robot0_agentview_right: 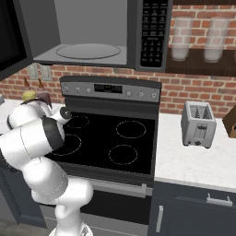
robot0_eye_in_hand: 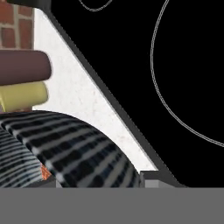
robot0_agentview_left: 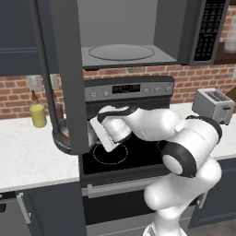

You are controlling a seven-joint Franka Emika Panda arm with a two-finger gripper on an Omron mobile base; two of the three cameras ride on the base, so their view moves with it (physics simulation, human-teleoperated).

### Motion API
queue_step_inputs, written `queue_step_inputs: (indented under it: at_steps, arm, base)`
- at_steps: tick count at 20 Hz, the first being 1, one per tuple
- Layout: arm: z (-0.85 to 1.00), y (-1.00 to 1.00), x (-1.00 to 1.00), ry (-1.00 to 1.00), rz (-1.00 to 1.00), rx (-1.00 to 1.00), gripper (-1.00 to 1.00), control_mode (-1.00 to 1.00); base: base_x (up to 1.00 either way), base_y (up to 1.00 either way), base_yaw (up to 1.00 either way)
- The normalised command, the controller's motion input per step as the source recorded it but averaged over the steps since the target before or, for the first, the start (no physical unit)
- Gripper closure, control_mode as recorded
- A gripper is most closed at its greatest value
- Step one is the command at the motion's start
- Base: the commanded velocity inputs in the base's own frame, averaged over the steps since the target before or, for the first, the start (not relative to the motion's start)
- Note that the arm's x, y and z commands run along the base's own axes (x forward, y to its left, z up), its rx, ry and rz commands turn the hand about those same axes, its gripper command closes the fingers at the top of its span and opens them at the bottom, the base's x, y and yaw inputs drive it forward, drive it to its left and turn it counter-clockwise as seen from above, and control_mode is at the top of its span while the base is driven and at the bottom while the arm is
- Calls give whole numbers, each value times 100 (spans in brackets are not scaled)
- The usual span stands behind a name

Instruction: Open the microwave, place the bowl with waffle inside the microwave, then close the microwave door and turn it on.

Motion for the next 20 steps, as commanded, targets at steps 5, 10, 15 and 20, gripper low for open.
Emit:
queue_step_inputs:
  at_steps: [5,10,15,20]
  arm:
    - [83,-79,-22,0,-18,0,100,-100]
    - [80,-89,-33,-1,-18,0,100,-100]
    - [74,-87,-48,-4,-15,3,100,-100]
    - [84,-85,-55,-7,-12,2,100,-100]
  base:
    - [0,0,0]
    - [0,0,0]
    - [0,0,0]
    - [0,0,0]
